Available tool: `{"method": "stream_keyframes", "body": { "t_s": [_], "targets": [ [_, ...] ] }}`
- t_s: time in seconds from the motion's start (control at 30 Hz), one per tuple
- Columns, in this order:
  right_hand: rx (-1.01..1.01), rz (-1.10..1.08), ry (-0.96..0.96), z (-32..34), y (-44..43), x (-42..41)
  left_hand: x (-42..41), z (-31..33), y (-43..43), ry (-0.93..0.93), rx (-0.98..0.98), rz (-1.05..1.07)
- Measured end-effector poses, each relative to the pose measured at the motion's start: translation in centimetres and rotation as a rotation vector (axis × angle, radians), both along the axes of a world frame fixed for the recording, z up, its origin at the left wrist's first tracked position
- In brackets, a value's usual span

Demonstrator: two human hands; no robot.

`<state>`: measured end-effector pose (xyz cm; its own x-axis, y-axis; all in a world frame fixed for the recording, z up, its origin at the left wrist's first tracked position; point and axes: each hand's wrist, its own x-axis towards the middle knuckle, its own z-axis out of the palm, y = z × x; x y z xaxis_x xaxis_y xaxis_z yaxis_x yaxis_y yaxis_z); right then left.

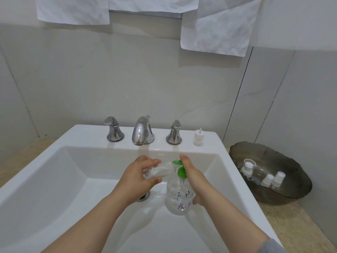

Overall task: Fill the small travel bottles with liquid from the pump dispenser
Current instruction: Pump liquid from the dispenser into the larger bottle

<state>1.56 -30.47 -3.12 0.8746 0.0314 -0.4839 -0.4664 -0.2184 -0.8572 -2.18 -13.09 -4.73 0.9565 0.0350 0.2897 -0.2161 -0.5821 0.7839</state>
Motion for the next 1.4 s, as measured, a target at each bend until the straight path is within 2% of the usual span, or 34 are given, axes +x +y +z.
{"method": "stream_keyframes", "body": {
  "t_s": [0.53,0.93,1.4],
  "targets": [
    [-0.054,-0.006,-0.078,0.0,0.1,-0.5,-0.1,-0.4,-0.1,0.061,0.017,-0.005],
    [-0.014,0.029,-0.001,-0.3,-0.2,0.5,0.2,-0.1,0.1,-0.015,-0.027,-0.021],
    [-0.004,0.005,-0.030,0.3,-0.3,-0.2,0.2,-0.3,0.0,0.021,-0.020,0.005]
  ]
}}
